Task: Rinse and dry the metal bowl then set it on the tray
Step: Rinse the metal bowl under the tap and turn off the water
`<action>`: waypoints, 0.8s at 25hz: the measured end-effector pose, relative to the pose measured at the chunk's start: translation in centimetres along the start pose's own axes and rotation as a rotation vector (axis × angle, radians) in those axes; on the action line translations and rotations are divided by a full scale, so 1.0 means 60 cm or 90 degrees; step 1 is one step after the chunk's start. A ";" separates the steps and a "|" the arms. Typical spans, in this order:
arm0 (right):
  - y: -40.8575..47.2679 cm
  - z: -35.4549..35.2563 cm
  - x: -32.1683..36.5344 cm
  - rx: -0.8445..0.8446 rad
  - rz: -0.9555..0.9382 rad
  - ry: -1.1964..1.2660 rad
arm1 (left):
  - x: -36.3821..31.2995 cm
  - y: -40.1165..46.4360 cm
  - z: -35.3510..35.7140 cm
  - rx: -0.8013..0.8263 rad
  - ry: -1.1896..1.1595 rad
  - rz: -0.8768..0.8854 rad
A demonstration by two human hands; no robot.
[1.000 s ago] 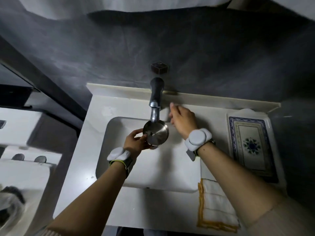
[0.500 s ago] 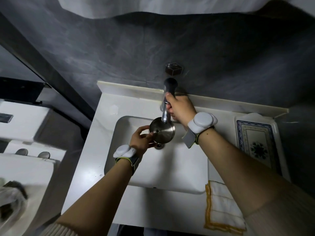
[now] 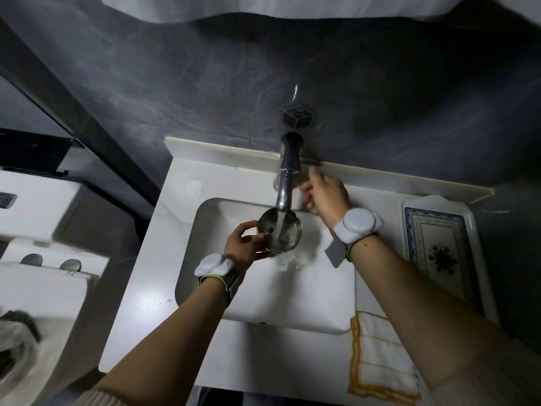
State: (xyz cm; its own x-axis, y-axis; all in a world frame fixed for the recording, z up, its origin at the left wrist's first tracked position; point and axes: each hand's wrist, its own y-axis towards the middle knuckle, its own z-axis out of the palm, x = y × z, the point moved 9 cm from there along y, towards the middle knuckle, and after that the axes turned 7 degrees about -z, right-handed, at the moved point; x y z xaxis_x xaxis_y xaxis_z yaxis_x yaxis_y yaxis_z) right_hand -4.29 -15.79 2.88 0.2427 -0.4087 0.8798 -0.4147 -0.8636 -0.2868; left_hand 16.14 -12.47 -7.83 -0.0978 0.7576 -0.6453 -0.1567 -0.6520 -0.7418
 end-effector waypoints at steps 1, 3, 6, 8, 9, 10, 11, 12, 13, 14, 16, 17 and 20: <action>-0.003 -0.011 -0.026 0.000 -0.005 -0.087 | 0.003 -0.001 0.001 0.004 -0.010 -0.005; -0.016 -0.016 -0.081 0.042 0.008 -0.213 | 0.012 0.000 0.006 0.014 -0.022 -0.021; -0.044 0.004 -0.146 0.117 0.096 -0.141 | 0.030 0.000 0.019 0.037 -0.020 -0.057; -0.058 0.019 -0.174 0.140 0.168 -0.040 | 0.040 -0.002 0.027 0.050 -0.023 -0.082; -0.060 0.023 -0.181 0.143 0.179 -0.015 | 0.045 -0.003 0.029 0.057 -0.020 -0.093; -0.059 0.024 -0.185 0.142 0.180 -0.006 | 0.050 -0.003 0.030 0.063 -0.016 -0.105; -0.059 0.024 -0.186 0.140 0.177 -0.006 | 0.056 -0.004 0.030 0.065 -0.014 -0.117; -0.056 0.024 -0.187 0.137 0.173 -0.010 | 0.060 -0.002 0.028 0.064 -0.018 -0.128; -0.055 0.026 -0.191 0.133 0.175 -0.012 | 0.062 -0.002 0.024 0.059 -0.023 -0.136; -0.054 0.029 -0.195 0.131 0.182 -0.015 | 0.062 0.000 0.018 0.050 -0.027 -0.138; -0.056 0.040 -0.203 0.135 0.205 -0.017 | 0.060 0.005 0.003 0.027 -0.024 -0.138; -0.058 0.047 -0.208 0.138 0.223 -0.011 | 0.058 0.007 -0.006 0.013 -0.019 -0.139; -0.071 0.067 -0.220 0.153 0.288 0.026 | 0.050 0.013 -0.032 -0.030 -0.008 -0.138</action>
State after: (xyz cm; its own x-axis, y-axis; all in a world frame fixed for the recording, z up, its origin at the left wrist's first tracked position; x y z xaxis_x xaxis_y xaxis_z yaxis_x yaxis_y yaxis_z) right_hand -2.20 -7.93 -9.05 0.0494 -0.7499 0.6597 -0.2555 -0.6480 -0.7175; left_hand 17.60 -10.77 -10.68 -0.0785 0.8803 -0.4679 -0.1293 -0.4744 -0.8708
